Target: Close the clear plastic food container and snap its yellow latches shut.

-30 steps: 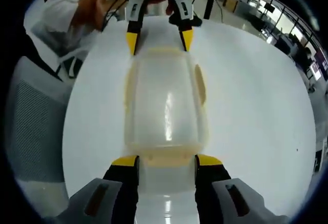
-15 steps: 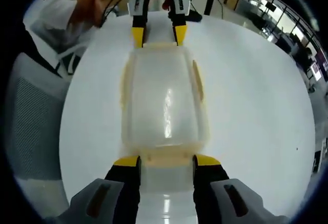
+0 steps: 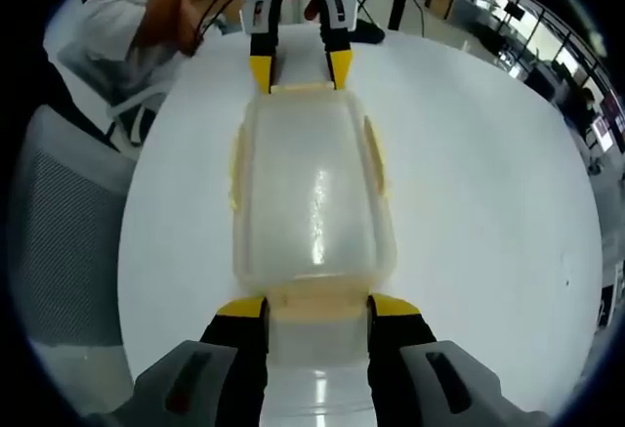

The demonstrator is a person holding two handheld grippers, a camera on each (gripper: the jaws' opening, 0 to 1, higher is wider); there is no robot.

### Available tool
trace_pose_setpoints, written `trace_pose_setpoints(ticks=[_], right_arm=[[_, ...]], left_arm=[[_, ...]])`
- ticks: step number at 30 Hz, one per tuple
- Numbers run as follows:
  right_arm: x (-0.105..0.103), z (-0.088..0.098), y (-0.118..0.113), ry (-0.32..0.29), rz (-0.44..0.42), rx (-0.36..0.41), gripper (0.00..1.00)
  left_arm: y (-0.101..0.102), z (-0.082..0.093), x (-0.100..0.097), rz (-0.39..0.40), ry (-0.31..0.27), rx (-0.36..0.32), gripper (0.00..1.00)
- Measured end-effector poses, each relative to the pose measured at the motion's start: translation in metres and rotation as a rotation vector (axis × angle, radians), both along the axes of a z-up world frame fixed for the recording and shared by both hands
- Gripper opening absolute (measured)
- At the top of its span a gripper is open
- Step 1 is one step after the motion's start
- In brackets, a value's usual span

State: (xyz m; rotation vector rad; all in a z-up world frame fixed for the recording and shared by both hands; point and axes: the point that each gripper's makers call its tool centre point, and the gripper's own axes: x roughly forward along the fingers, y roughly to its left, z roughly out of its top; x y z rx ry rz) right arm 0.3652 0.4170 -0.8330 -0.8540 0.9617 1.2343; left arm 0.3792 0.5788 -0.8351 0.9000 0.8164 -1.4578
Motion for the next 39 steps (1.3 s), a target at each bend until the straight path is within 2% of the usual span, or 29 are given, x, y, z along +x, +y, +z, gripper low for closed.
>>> trace_pose_setpoints(ticks=[9,26,35,39], right_arm=[[-0.002,0.005,0.004,0.006,0.001,0.008,0.39],[-0.006,0.016,0.007,-0.008,0.009,0.026,0.39],[-0.008,0.028,0.010,-0.004,0.009,0.033,0.39],[-0.004,0.032,0.011,-0.007,0.010,0.032,0.39]], left_arm=[[0.004,0.003,-0.004,0.006,0.012,-0.003,0.39],[0.006,0.013,-0.007,0.004,-0.004,-0.021,0.39],[0.009,0.017,-0.009,0.007,-0.002,0.000,0.39],[0.010,0.025,-0.005,0.008,-0.010,0.001,0.39]])
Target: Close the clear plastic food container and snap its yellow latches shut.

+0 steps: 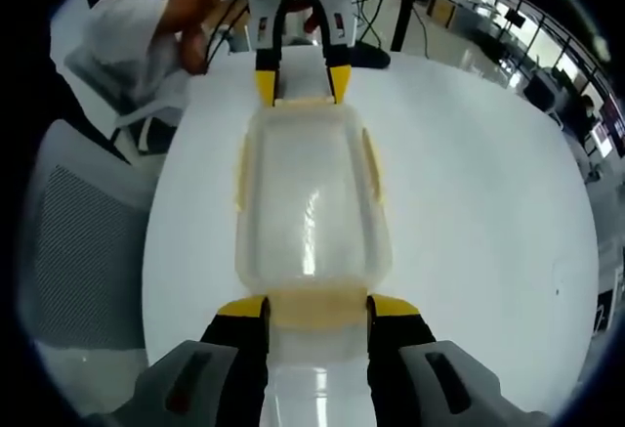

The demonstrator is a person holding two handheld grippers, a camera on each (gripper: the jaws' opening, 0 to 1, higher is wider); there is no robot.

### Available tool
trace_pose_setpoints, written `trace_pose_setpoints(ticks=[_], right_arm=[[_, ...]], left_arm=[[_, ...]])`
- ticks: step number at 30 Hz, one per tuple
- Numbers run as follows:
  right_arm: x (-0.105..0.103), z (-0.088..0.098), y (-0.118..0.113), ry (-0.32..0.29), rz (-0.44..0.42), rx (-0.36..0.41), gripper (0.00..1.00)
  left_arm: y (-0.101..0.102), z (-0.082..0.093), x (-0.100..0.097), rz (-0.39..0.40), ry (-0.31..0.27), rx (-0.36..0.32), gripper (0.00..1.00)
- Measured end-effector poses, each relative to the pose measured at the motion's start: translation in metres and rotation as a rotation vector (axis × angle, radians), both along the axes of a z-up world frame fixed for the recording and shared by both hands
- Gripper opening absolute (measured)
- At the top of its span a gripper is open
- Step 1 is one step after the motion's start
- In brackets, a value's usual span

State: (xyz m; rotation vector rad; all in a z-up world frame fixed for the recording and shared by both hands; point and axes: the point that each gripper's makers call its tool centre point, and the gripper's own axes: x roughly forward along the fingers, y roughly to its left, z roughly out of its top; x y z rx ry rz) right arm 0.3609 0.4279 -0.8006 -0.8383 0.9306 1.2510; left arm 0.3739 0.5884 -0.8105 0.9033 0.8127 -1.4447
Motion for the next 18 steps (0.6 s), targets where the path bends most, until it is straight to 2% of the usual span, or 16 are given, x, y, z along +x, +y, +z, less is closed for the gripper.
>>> trace_pose_setpoints(ticks=[9,18], right_arm=[[0.002,0.014,-0.004,-0.004,0.008,0.014,0.38],[0.001,0.027,-0.005,-0.010,0.011,0.013,0.38]], left_arm=[[-0.003,0.016,0.002,0.007,-0.005,-0.018,0.39],[-0.005,0.030,0.003,-0.002,-0.015,0.009,0.39]])
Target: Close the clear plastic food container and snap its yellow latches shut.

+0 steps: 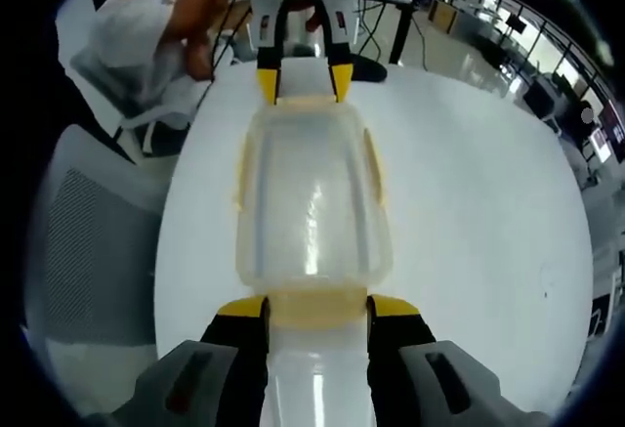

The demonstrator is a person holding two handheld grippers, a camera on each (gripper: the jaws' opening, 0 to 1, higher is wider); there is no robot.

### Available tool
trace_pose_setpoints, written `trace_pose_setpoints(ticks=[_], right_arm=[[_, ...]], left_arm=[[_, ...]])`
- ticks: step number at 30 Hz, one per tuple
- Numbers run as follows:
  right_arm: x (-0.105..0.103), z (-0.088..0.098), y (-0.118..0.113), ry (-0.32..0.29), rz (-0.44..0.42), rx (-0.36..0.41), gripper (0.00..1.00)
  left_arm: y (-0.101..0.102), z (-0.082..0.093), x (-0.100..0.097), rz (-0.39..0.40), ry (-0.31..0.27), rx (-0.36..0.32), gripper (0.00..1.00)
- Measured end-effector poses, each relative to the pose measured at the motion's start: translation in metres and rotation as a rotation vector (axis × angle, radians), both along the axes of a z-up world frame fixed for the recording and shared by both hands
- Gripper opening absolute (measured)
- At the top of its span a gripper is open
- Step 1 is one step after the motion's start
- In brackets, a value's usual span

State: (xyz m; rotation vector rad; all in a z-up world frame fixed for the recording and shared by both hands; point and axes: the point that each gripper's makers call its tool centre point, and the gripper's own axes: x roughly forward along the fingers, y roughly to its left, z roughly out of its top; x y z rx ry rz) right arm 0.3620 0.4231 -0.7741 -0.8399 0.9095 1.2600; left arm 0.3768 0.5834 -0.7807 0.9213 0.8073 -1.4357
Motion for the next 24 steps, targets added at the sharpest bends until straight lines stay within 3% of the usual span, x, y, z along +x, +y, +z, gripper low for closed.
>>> trace_pose_setpoints(ticks=[8,24], right_arm=[[0.003,0.014,-0.003,-0.013,0.006,0.007,0.38],[0.004,0.017,-0.011,-0.025,0.011,-0.005,0.38]], left_arm=[[-0.002,0.012,0.000,0.003,-0.010,-0.001,0.39],[-0.010,0.017,0.001,0.014,-0.022,0.001,0.38]])
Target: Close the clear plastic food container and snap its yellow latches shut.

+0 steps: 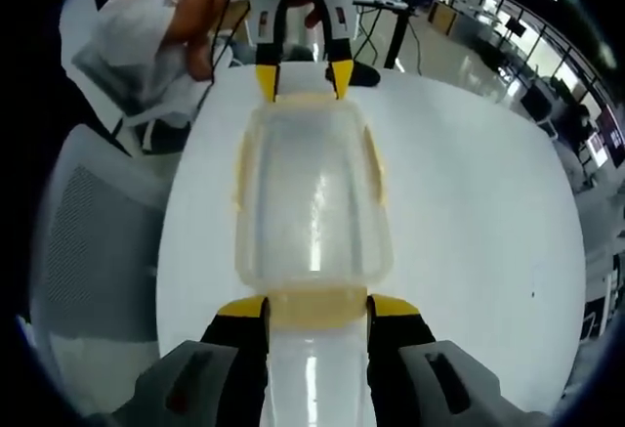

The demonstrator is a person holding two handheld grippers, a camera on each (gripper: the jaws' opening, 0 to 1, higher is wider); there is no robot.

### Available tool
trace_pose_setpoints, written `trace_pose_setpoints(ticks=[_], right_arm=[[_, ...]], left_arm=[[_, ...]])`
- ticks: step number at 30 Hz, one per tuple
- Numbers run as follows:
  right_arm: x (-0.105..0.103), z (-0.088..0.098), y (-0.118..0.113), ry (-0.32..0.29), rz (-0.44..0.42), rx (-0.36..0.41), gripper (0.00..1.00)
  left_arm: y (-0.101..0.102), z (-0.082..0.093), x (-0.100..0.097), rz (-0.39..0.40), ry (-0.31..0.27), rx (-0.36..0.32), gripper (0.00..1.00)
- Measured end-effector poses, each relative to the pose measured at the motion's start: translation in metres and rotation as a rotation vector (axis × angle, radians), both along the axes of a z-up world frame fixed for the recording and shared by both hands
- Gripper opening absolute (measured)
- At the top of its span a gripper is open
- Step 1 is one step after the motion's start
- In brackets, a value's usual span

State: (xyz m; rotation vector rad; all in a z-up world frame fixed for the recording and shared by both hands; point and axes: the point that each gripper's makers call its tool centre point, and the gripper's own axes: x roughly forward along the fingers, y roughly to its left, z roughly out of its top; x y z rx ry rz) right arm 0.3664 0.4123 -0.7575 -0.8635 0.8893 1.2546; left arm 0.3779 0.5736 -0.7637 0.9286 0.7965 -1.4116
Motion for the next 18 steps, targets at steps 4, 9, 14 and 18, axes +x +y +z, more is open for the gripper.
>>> trace_pose_setpoints(ticks=[4,9,14,18], right_arm=[[-0.002,0.002,-0.004,0.003,0.004,-0.001,0.38],[-0.003,0.002,-0.012,-0.001,0.006,-0.020,0.38],[-0.004,0.003,-0.021,-0.007,0.006,-0.035,0.38],[-0.004,0.005,-0.028,-0.009,0.003,-0.035,0.38]], left_arm=[[-0.005,0.001,-0.002,0.003,-0.002,-0.003,0.38],[-0.014,0.000,-0.004,0.006,-0.007,0.013,0.38],[-0.022,0.002,-0.004,0.002,-0.014,0.015,0.38],[-0.028,0.003,-0.003,0.000,-0.014,0.012,0.38]])
